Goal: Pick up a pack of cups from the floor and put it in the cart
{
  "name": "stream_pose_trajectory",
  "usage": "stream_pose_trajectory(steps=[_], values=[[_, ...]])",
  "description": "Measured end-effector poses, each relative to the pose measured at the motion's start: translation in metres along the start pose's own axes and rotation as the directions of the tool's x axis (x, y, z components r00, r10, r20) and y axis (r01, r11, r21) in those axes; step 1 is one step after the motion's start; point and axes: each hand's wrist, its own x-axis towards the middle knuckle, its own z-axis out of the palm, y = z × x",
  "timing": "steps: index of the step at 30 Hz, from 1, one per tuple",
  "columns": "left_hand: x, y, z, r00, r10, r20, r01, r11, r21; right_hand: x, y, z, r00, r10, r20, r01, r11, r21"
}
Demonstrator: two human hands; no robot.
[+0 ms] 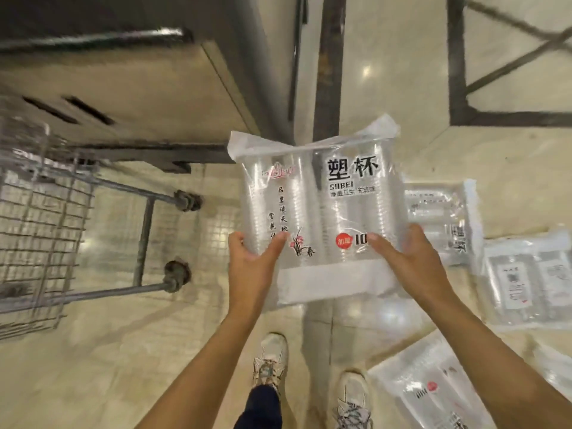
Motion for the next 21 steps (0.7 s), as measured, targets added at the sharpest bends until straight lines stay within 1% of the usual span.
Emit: stream_pose_trajectory(steps=[6,8,11,14,16,18,21], values=[[-0.088,0.166,-0.098,0.991,0.127,-0.040,-0.132,0.981,-0.145,-0.101,-0.179,-0.096,0.976,-0.209,-0.055,0.207,0.977,-0.046],[-0.120,0.211,-0.141,0.987,0.142,-0.071,-0.154,0.969,-0.195,-0.140,-0.232,-0.115,0.966,-0.255,-0.038,0.254,0.967,-0.033],[-0.157,0.268,-0.213,0.971,0.183,-0.151,-0.214,0.950,-0.227,-0.194,-0.316,-0.126,0.930,-0.367,-0.001,0.366,0.928,-0.069],[-0.180,0.308,-0.294,0.959,0.193,-0.208,-0.247,0.930,-0.274,-0.242,-0.396,-0.116,0.886,-0.461,0.058,0.464,0.883,-0.066],[-0.195,0.324,-0.354,0.943,0.199,-0.268,-0.272,0.924,-0.268,-0.276,-0.443,-0.098,0.853,-0.510,0.115,0.518,0.853,-0.058],[-0.205,0.329,-0.413,0.930,0.183,-0.317,-0.273,0.924,-0.267,-0.306,-0.485,-0.071,0.827,-0.540,0.158,0.551,0.834,-0.030],[-0.219,0.320,-0.492,0.917,0.147,-0.372,-0.271,0.912,-0.309,-0.344,-0.535,-0.018,0.769,-0.596,0.233,0.623,0.779,-0.064]])
